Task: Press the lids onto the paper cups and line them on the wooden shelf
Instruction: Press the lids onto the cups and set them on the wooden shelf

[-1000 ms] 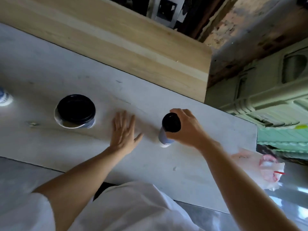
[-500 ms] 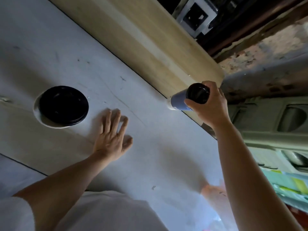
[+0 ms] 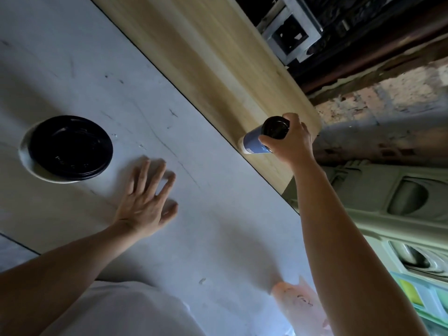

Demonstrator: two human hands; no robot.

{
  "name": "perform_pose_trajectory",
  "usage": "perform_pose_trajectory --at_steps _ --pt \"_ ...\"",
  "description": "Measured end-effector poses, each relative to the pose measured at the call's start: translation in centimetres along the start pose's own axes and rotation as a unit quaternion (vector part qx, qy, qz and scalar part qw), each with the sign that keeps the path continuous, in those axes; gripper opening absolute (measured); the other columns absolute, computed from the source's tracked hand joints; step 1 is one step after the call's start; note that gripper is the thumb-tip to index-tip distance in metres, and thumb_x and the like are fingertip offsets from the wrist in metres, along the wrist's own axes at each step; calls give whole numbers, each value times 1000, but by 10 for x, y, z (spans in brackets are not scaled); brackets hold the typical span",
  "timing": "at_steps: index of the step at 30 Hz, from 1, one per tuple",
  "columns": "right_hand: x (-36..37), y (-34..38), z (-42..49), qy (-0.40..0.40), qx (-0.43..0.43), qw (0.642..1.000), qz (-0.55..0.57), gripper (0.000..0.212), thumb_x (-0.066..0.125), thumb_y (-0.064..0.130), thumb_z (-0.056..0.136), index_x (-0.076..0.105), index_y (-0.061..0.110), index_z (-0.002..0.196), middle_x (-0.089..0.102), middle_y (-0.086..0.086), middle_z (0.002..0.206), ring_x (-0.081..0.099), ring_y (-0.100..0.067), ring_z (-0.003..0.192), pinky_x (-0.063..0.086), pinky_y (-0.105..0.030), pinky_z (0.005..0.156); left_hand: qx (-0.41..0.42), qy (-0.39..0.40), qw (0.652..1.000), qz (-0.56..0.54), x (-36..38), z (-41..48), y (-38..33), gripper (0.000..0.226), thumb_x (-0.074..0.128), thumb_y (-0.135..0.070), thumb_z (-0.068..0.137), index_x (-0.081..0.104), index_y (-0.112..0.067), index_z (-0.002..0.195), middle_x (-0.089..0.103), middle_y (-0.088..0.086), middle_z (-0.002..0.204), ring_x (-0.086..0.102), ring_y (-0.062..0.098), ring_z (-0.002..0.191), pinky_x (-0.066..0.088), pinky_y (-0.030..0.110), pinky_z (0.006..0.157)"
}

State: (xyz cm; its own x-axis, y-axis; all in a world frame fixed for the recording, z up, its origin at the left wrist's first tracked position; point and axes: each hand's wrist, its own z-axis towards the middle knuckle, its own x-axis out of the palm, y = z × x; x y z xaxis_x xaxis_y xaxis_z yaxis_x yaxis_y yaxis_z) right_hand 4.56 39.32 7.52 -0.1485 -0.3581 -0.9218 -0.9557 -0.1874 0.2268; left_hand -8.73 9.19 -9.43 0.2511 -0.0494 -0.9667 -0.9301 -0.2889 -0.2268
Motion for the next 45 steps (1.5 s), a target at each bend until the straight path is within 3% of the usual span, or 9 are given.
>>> perform_pose_trajectory --at_steps 7,13,16,22,30,38,42,45 --pt "2 2 4 7 9 1000 8 72 79 37 76 45 22 138 53 -10 130 50 -29 121 44 -32 88 1 6 1000 5 -2 0 0 80 48 -57 82 49 -11 147 28 22 163 18 54 149 14 61 120" --pt "-2 1 2 25 10 999 22 70 80 31 74 47 23 135 54 -8 127 51 -24 112 37 -20 61 2 10 1000 2 -2 0 0 80 51 -57 82 49 -10 147 28 22 163 18 54 149 18 62 118" --pt "-4 2 0 31 -5 999 14 72 81 30 71 49 22 135 56 -6 126 53 -23 112 41 -22 67 4 17 1000 3 0 0 1 82 51 -58 82 47 -11 149 25 22 164 16 54 149 16 62 119" --pt "-5 6 -1 42 3 999 7 72 80 24 73 46 22 136 58 -8 126 52 -22 102 38 -18 54 5 14 1000 -4 2 0 2 81 50 -57 83 47 -11 149 24 22 164 17 54 149 16 63 119" --pt "0 7 -12 29 2 1000 -3 71 77 22 77 44 22 140 57 -6 128 49 -22 102 54 -37 81 1 18 1000 -19 1 0 1 78 45 -56 84 48 -10 148 27 22 163 17 54 149 17 62 119" --pt "3 9 -11 37 7 999 0 73 75 19 79 40 22 143 51 -9 131 47 -25 103 52 -37 76 10 27 999 -30 2 -1 2 80 43 -57 84 47 -10 149 26 23 163 17 55 148 15 62 119" --pt "1 8 -14 65 0 998 -8 85 76 20 81 30 25 152 40 -10 143 45 -30 122 43 -33 81 13 38 999 -30 2 -3 3 82 40 -59 85 44 -11 151 24 22 164 15 54 149 1 55 122" --pt "0 7 -24 74 12 997 -18 105 80 25 79 12 34 159 20 -7 162 28 -38 143 42 -49 106 19 48 998 -34 0 -2 4 80 40 -58 85 45 -12 150 27 22 163 14 53 150 -4 53 122"
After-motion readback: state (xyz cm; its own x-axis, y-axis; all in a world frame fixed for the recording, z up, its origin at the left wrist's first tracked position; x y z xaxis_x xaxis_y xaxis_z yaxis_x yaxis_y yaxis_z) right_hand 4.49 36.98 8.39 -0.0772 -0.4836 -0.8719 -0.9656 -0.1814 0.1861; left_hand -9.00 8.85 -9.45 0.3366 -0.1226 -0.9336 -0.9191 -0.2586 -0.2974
